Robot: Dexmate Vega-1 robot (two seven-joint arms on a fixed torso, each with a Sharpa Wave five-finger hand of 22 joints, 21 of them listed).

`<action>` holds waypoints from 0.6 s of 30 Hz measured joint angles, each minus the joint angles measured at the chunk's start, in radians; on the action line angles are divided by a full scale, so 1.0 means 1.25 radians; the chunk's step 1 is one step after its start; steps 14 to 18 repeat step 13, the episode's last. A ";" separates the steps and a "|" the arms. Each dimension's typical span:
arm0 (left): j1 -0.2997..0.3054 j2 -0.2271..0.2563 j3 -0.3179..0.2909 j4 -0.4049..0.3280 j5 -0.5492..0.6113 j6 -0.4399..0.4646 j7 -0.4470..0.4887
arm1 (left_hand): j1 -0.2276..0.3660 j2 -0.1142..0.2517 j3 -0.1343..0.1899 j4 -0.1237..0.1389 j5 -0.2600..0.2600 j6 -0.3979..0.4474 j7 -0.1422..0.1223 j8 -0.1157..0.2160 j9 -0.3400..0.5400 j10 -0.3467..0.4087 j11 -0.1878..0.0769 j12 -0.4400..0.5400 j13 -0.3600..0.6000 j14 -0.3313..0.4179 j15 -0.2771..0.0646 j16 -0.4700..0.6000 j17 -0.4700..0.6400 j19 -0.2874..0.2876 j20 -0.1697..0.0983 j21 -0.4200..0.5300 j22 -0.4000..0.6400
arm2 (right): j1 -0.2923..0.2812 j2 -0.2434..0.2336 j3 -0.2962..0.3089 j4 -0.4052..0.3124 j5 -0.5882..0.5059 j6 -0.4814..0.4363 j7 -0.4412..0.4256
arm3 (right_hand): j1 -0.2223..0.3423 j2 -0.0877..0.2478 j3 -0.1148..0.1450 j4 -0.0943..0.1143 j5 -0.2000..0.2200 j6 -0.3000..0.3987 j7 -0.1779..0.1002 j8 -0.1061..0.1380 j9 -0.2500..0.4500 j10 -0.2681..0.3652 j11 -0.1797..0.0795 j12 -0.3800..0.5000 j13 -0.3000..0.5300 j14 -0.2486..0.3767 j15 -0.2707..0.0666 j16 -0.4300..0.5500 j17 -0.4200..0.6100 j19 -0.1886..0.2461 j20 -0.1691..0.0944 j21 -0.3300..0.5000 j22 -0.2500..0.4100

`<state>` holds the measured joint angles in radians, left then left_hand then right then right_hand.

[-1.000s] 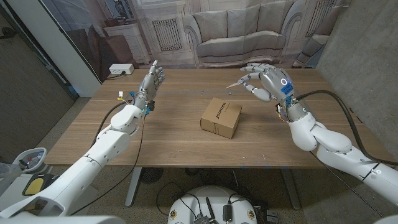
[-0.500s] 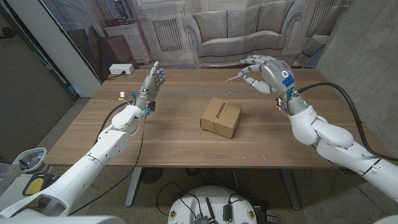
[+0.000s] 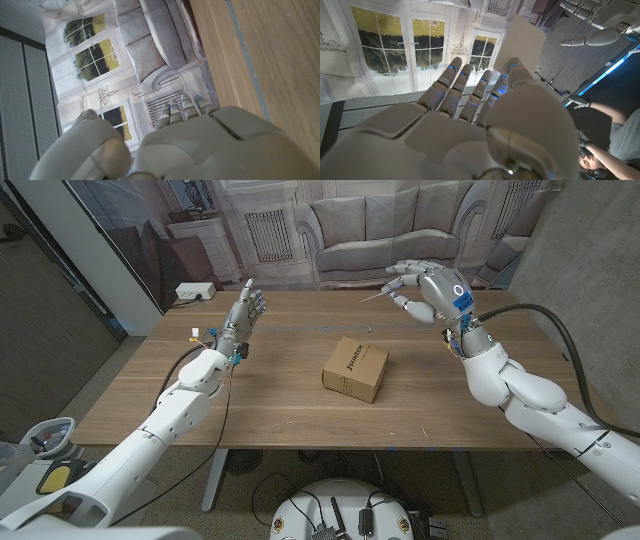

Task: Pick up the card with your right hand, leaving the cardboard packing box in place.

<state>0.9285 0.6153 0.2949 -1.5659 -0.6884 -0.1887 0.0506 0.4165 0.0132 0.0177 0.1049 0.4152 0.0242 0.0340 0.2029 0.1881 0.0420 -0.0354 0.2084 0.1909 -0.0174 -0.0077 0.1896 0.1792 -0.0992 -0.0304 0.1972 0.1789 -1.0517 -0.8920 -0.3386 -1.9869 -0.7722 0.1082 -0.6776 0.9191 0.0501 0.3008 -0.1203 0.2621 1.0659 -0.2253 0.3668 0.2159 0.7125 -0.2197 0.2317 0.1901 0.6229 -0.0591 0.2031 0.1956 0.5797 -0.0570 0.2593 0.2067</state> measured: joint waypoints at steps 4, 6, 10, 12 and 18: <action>0.000 0.001 -0.003 0.003 -0.002 -0.004 -0.004 | 0.000 0.000 0.000 0.000 0.000 0.000 0.000 0.000 0.000 0.000 0.000 0.000 0.000 0.000 0.000 0.000 0.000 0.000 0.000 0.000 0.000 | 0.006 0.008 -0.001 0.000 0.000 0.002 0.004 | 0.000 0.000 0.000 0.000 0.000 0.000 0.000 0.000 -0.001 0.000 0.000 0.000 0.000 0.000 0.000 0.000 0.000 0.000 0.000 0.000 0.000; 0.001 0.001 -0.004 0.004 -0.003 -0.007 -0.006 | 0.000 0.000 0.000 0.000 0.000 0.000 0.000 0.000 0.000 0.000 0.000 0.000 0.000 0.000 0.000 0.000 0.000 0.000 0.000 0.000 0.000 | 0.009 0.011 -0.003 0.001 0.000 0.003 0.005 | 0.000 0.000 0.000 0.000 0.000 -0.001 -0.001 0.000 -0.002 0.000 0.000 0.000 0.000 0.000 0.000 0.000 0.000 0.000 0.000 0.000 0.000; 0.002 0.002 -0.007 0.007 -0.007 -0.008 -0.009 | 0.000 0.000 0.000 0.000 0.000 0.000 0.000 0.000 0.000 0.000 0.000 0.000 0.000 0.000 0.000 0.000 0.000 0.000 0.000 0.000 0.000 | 0.015 0.018 -0.007 0.004 0.000 0.004 0.008 | 0.000 0.000 0.000 0.000 0.000 0.002 0.002 -0.001 -0.004 0.000 0.000 0.000 0.000 0.000 0.000 0.000 0.000 0.000 0.000 0.000 0.000; 0.002 0.003 -0.007 0.008 -0.008 -0.008 -0.010 | 0.000 0.000 0.000 0.000 0.000 0.000 0.000 0.000 0.000 0.000 0.000 0.000 0.000 0.000 0.000 0.000 0.000 0.000 0.000 0.000 0.000 | 0.017 0.021 -0.008 0.005 0.000 0.004 0.010 | 0.000 0.000 0.000 0.000 0.000 0.002 0.002 -0.001 -0.004 0.000 0.000 0.000 0.000 0.000 0.000 0.000 0.000 0.000 0.000 0.000 0.000; 0.003 0.004 -0.008 0.008 -0.008 -0.008 -0.011 | 0.000 0.000 0.000 0.000 0.000 0.000 0.000 0.000 0.000 0.000 0.000 0.000 0.000 0.000 0.000 0.000 0.000 0.000 0.000 0.000 0.000 | 0.019 0.023 -0.009 0.006 0.000 0.004 0.010 | 0.000 0.000 0.000 0.000 0.000 0.002 0.002 -0.001 -0.004 0.000 0.000 0.000 0.000 0.000 0.000 0.000 0.000 0.000 0.000 0.000 0.000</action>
